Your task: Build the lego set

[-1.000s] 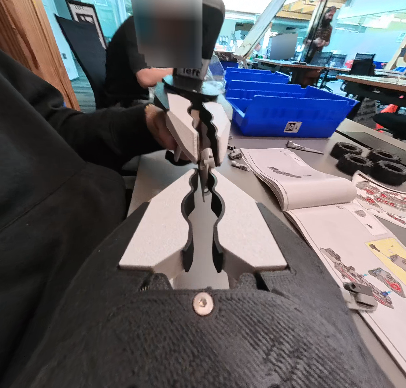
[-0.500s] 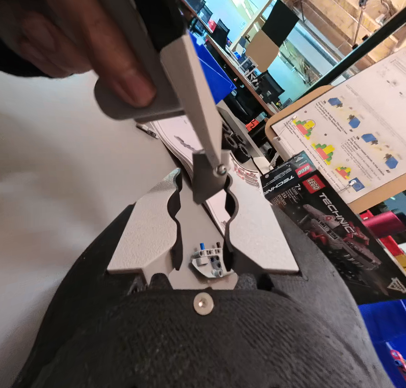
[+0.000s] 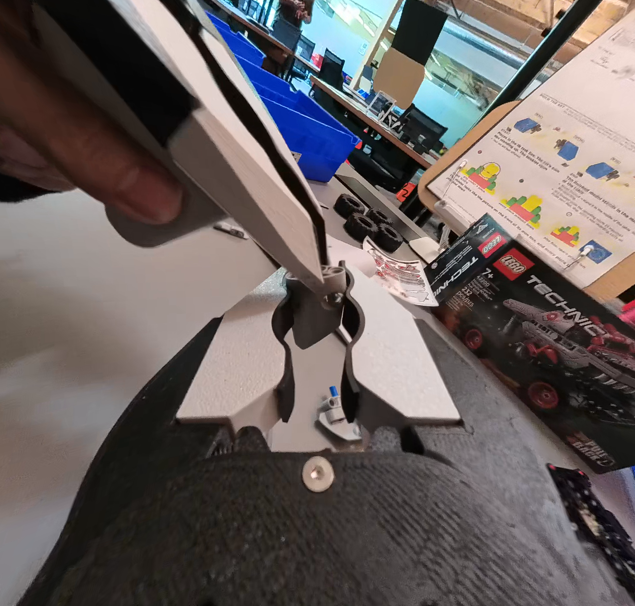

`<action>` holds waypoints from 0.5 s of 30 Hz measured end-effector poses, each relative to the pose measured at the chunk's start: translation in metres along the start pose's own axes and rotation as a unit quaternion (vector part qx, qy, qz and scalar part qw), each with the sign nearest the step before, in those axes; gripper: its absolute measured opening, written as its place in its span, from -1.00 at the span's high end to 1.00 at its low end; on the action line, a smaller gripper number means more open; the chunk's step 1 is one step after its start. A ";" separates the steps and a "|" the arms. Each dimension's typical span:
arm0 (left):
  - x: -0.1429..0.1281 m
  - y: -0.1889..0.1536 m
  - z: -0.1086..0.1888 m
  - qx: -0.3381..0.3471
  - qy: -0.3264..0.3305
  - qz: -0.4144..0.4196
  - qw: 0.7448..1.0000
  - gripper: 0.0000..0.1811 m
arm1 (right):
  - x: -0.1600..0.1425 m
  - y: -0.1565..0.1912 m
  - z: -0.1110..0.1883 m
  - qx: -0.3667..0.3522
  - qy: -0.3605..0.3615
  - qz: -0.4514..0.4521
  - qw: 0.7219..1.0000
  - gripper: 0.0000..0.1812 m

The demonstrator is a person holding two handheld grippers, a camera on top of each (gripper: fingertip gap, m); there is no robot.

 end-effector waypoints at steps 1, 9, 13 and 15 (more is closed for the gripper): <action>0.000 0.003 0.004 0.008 0.001 -0.005 1.000 0.76 | -0.002 -0.001 0.000 0.007 -0.004 -0.014 1.000 0.75; 0.003 0.019 0.025 0.017 -0.012 -0.023 1.000 0.70 | -0.006 -0.008 0.004 0.072 -0.038 -0.111 0.990 0.76; -0.016 0.027 0.016 0.007 0.035 -0.090 0.995 0.69 | -0.012 -0.013 0.007 0.093 -0.035 -0.112 0.989 0.75; -0.032 0.027 0.011 -0.030 0.067 -0.129 0.989 0.69 | -0.019 -0.015 0.011 0.132 -0.025 -0.123 0.983 0.76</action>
Point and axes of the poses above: each gripper's, where its closed fingertips meet, z back along the fingers, x out of its top, y = z × x across the jaws, the point moved 3 cm from there along z, back along the fingers, and after that the axes turned 9 degrees about y, right-handed, at the moved point
